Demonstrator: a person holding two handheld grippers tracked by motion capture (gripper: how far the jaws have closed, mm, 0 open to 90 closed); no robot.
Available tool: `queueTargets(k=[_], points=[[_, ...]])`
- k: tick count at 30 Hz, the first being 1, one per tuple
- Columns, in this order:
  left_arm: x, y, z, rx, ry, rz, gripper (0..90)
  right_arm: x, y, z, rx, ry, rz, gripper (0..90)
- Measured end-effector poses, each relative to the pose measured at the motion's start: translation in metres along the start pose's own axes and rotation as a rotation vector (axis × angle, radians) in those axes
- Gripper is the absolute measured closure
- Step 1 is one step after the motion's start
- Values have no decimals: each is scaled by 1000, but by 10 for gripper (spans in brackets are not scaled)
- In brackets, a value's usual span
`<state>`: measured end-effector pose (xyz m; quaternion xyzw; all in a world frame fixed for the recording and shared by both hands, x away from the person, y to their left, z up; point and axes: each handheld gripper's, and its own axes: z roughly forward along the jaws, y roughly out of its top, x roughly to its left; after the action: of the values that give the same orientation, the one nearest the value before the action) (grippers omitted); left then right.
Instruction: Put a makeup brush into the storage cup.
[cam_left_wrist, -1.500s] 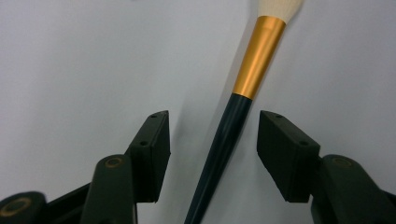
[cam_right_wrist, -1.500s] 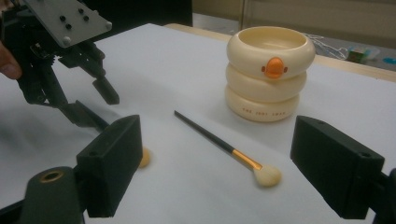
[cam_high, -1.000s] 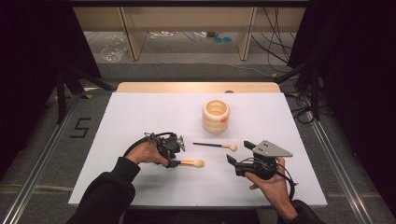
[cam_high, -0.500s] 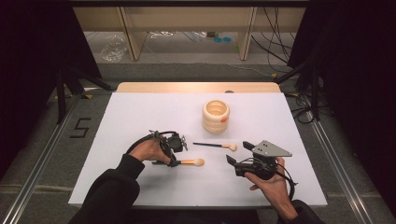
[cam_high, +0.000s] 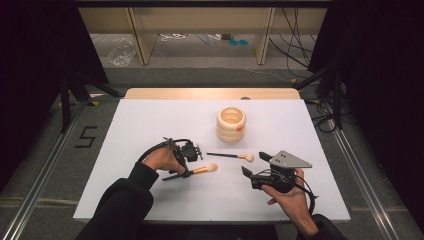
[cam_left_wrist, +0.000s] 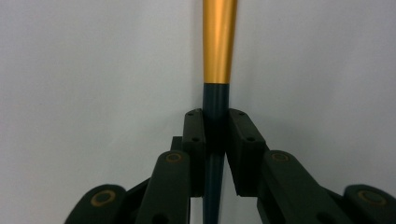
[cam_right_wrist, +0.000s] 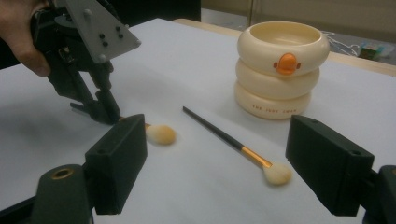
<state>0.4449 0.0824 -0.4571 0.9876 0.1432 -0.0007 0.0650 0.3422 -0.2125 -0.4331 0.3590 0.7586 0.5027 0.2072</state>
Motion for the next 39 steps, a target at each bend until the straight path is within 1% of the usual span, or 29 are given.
queueTargets(k=[1, 2, 6, 9, 11, 13, 14, 16, 17, 19, 20, 21, 22, 23, 25, 26, 27, 28, 29, 30, 31, 32, 33, 34, 35, 36, 37, 38, 39], points=[[1, -1, 0, -9, -2, 7, 782, -1, 0, 1, -13, -8, -21, 214], [1, -1, 0, -9, -2, 7, 783, -1, 0, 1, -13, -8, -21, 214], [3, -3, 0, -26, -13, 14, 784, 0, 0, 0, 0, 1, 2, 217], [5, -5, -1, -41, -11, 0, 784, -1, 0, -1, 0, 2, -1, 219], [6, -6, -1, -50, -10, -14, 784, -2, 0, 0, -8, -4, -19, 219], [7, -9, -4, -85, -15, -31, 785, -1, 0, 0, -9, -3, -21, 220], [7, -9, -4, -85, -15, -31, 785, -1, 0, 0, -9, -3, -21, 220], [8, -12, -8, -121, -25, -57, 785, 0, 0, 0, -3, 2, 1, 220], [8, -15, -12, -164, -31, -82, 785, -2, 0, 0, -3, -1, -8, 220], [9, -16, -14, -175, -33, -79, 785, -2, 0, 0, -11, -3, -15, 220], [9, -17, -15, -235, -37, -103, 784, -1, 1, -2, 5, -4, 2, 222], [9, -17, -15, -235, -37, -103, 785, -1, 1, -1, -2, -7, -5, 222], [9, -18, -17, -261, -45, -93, 784, -2, 0, 0, -3, -11, -12, 222], [9, -18, -17, -261, -45, -93, 784, -1, 0, 2, -17, 4, 0, 222], [9, -19, -20, -297, -51, -103, 784, -1, 0, 2, -28, -4, -15, 222], [9, -20, -22, -310, -53, -103, 784, -1, 0, 1, -21, -3, -14, 222], [10, -21, -23, -325, -58, -102, 785, -1, 0, 3, -31, 4, -11, 222], [7, -22, -25, -373, -60, -132, 784, 0, 0, 2, -9, 17, 10, 221], [7, -22, -25, -373, -60, -132, 784, 1, 0, 2, -2, 19, 13, 220], [8, -22, -26, -396, -52, -133, 784, 1, 0, 2, -2, 19, 13, 220], [5, -22, -26, -450, -41, -180, 784, 0, 0, 3, -15, 24, 11, 220], [6, -24, -31, -475, -35, -177, 784, 0, 0, 4, -23, 29, 12, 220], [7, -25, -33, -501, -28, -179, 784, 1, 0, 5, -13, 46, 35, 220], [7, -26, -36, -516, -27, -183, 785, 1, 0, 8, -42, 50, 24, 220], [7, -26, -38, -541, -20, -193, 784, 2, 1, 8, -32, 65, 50, 219], [7, -26, -38, -541, -20, -193, 784, 1, 1, 10, -42, 69, 43, 219], [7, -27, -40, -566, -21, -196, 784, 2, 2, 11, -35, 87, 64, 220], [6, -27, -42, -635, -28, -229, 785, 0, 3, 12, -39, 84, 52, 221], [6, -27, -42, -635, -28, -229, 784, 0, 3, 12, -39, 84, 52, 221]])
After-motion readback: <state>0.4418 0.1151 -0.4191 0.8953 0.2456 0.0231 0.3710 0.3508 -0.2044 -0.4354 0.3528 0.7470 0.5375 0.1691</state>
